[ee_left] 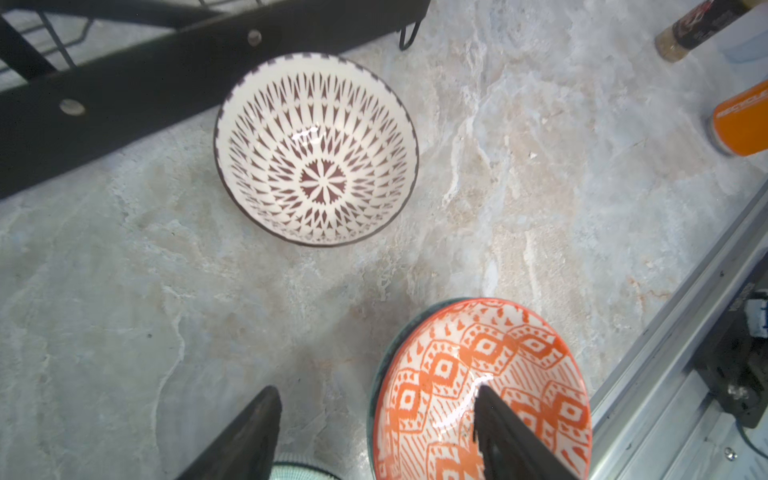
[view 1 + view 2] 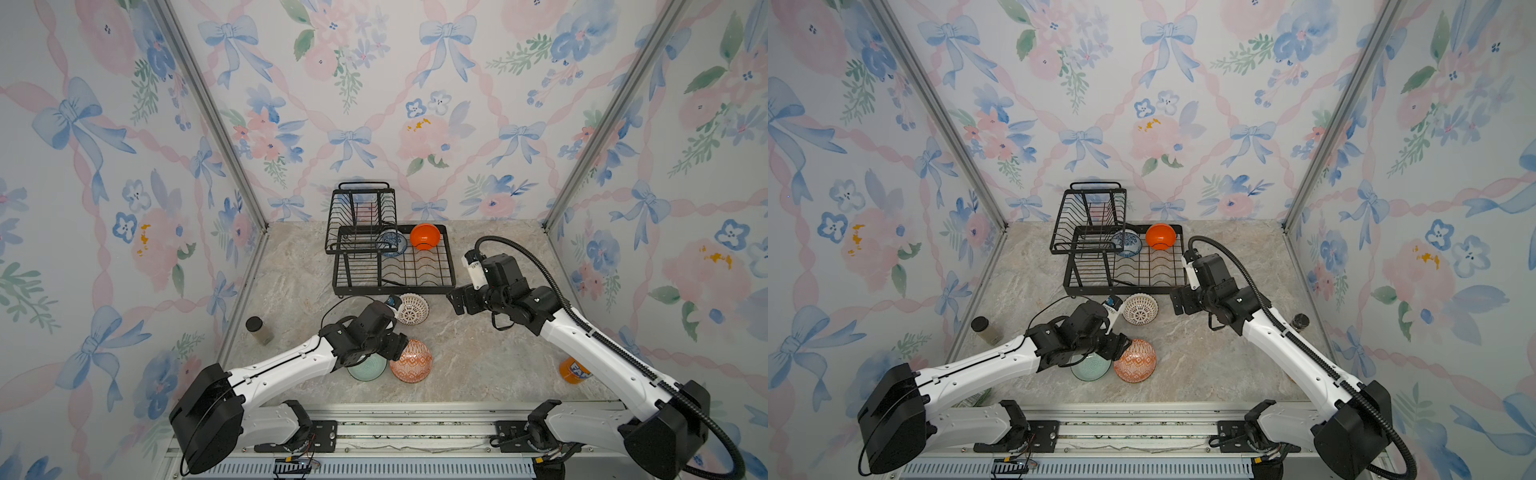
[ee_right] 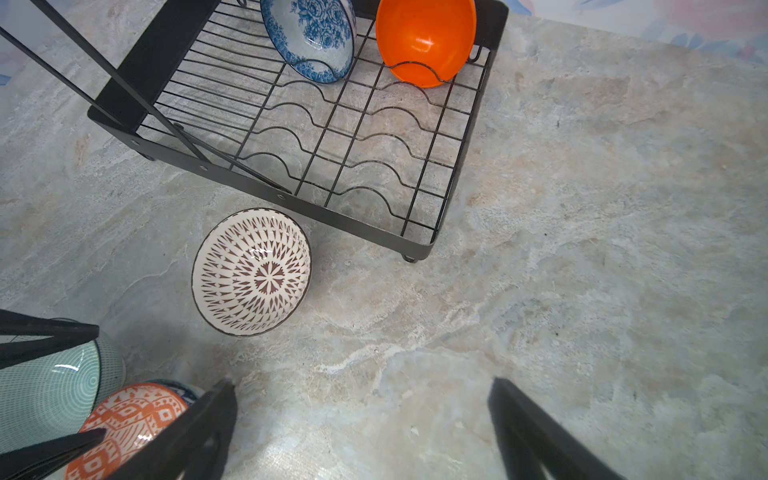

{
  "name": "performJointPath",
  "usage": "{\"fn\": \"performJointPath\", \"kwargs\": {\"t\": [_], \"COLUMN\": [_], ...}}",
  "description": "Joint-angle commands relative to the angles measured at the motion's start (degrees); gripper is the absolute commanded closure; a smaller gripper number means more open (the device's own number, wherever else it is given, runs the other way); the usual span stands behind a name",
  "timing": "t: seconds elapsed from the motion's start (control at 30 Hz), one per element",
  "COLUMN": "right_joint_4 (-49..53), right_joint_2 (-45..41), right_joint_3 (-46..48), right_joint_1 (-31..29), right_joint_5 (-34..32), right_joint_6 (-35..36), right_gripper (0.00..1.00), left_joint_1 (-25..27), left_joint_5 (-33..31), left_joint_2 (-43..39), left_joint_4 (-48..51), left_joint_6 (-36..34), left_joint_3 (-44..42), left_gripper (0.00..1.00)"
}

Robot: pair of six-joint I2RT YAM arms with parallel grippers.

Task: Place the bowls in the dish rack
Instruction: 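Move the left gripper down over the orange-patterned bowl's rim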

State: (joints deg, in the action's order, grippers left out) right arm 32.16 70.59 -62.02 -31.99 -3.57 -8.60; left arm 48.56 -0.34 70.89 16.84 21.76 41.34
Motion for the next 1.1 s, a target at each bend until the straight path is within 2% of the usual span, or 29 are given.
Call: {"fn": "performJointPath", "kwargs": {"t": [0.0,0.3,0.73,0.9,1.07], "right_joint_4": [0.01,0.03,0.05,0.03,0.08], "right_joint_2": [0.87,1.21,1.66,1.75,1.57], "right_joint_3": [0.62,0.61,0.30,0.25,0.47], "right_joint_1": [0.17,0.25,0.61,0.69,0.70], "right_joint_5": [0.76,1.03,1.37,1.64,1.62], "right_joint_6": [-0.71,-0.71,-0.37,-0.38,-0.44], "right_gripper": [0.03,0.03,0.03,0.03,0.03], "left_joint_1": [0.37,1.54,1.92,1.96,1.92], "left_joint_5": [0.86,1.82,0.34,-0.10,-0.01], "left_joint_2": [1.12,3.91,4.59,4.01,3.38], "left_joint_4": [2.58,3.36,4.84,5.55,5.62], "left_joint_6": [0.21,-0.27,-0.75,-0.70,-0.49], "left_joint_3": [-1.24,-0.17,2.66,3.33,3.09], "left_gripper": [0.29,0.46,0.79,0.86,0.89]}}
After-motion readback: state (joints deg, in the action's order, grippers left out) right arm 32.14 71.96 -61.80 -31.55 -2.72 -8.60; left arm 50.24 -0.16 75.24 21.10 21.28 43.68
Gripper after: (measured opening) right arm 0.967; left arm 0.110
